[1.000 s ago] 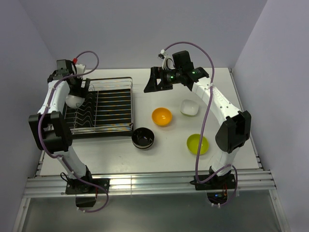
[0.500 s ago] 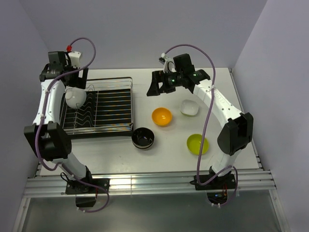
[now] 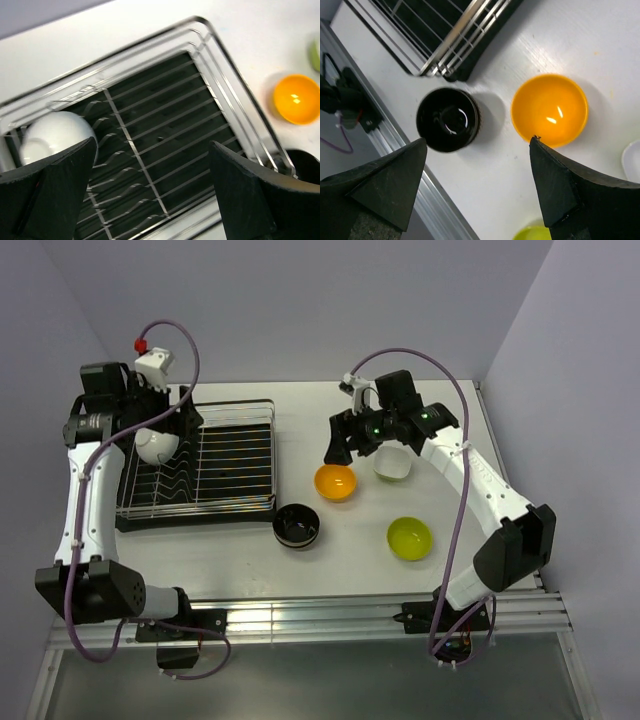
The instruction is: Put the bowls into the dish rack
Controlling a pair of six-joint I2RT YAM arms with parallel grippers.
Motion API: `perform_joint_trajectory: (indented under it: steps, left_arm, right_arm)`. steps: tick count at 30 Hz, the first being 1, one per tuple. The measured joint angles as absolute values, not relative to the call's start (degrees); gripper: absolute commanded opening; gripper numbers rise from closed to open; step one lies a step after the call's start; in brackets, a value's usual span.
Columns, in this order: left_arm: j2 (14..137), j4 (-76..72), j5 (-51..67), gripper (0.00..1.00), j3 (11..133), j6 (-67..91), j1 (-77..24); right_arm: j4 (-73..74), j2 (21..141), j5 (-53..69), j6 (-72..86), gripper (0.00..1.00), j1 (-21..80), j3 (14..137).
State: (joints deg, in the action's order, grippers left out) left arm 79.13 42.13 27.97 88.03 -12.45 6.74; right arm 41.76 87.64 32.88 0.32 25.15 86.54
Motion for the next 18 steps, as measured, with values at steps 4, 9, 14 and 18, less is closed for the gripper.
perform_joint_trajectory:
  steps: [4, 9, 14, 18]
  left_arm:
    - [76.36, 42.02, 31.68, 0.98, 83.18, -12.71, 4.99]
    - [73.43, 42.63, 34.74, 0.98, 78.19, -14.35, 1.58]
    - [70.61, 43.4, 36.47, 0.96, 74.54, -16.56, -1.08]
    - [68.18, 43.51, 37.8, 0.96, 71.13, -18.15, -2.52]
  right_arm:
    - [44.1, 85.01, 31.86, -3.11, 0.89, 25.15, 83.05]
    - [47.99, 83.81, 30.46, -8.01, 0.89, 25.15, 79.77]
    - [51.81, 83.68, 28.6, -11.97, 0.84, 25.15, 76.25]
    - [54.52, 83.66, 27.42, -14.55, 0.65, 25.15, 73.54]
